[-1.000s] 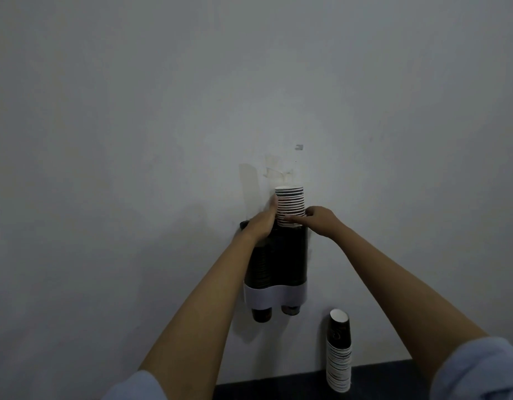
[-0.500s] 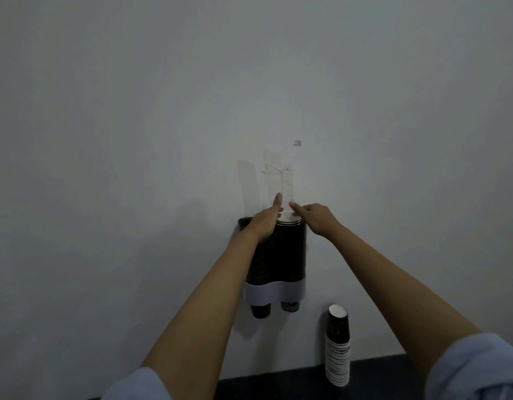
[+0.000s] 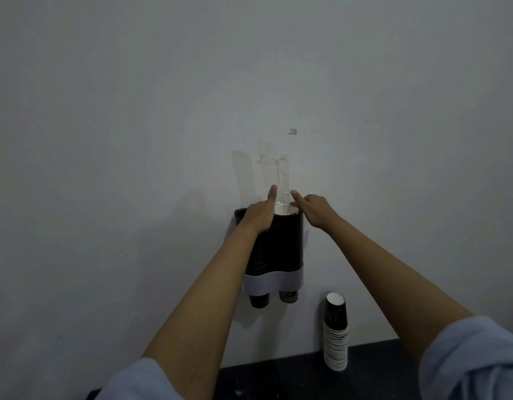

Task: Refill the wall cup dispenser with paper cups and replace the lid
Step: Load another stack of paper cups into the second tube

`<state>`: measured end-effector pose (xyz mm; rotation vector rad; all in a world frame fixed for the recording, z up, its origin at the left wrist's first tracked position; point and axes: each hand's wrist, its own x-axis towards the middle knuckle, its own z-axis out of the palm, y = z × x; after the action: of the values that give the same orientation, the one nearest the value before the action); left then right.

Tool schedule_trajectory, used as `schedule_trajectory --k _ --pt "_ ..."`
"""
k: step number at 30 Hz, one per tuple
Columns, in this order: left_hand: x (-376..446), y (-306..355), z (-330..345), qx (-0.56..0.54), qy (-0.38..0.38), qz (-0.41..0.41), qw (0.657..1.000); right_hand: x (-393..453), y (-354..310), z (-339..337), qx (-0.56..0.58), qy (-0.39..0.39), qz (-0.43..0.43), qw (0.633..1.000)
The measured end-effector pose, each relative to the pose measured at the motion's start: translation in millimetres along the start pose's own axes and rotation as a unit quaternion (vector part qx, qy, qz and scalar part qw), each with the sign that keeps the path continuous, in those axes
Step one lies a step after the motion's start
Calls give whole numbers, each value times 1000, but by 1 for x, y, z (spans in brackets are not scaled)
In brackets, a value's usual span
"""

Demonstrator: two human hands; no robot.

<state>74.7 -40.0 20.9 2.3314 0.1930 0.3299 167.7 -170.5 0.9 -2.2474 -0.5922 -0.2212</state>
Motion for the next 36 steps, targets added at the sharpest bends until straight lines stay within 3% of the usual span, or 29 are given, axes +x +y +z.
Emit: schedule_trajectory --k 11,14,17,21,25,27,29,33,36 --pt "0 4 9 103 -12 12 994 8 4 3 -42 -22 -3 999" --pt "0 4 10 93 -22 5 995 7 3 0 -56 -33 2 998" --pt "-2 3 6 14 -14 10 1000 1 8 1 -29 -16 -12 999" --pt "-10 -24 5 -159 130 99 974 -25 26 12 70 109 -63 990" --pt "-22 -80 33 -127 345 140 919 -58 59 36 192 159 -19 968" --pt "-36 -110 56 -144 383 93 908 -76 77 54 222 142 18 964" --pt "-54 -135 80 -214 353 28 910 -91 98 75 223 111 61 967" --pt "-77 -159 127 -365 152 -119 911 -117 124 116 220 -2 161 962" --pt "-71 -167 149 -425 31 -197 883 -126 127 135 217 -80 184 955"
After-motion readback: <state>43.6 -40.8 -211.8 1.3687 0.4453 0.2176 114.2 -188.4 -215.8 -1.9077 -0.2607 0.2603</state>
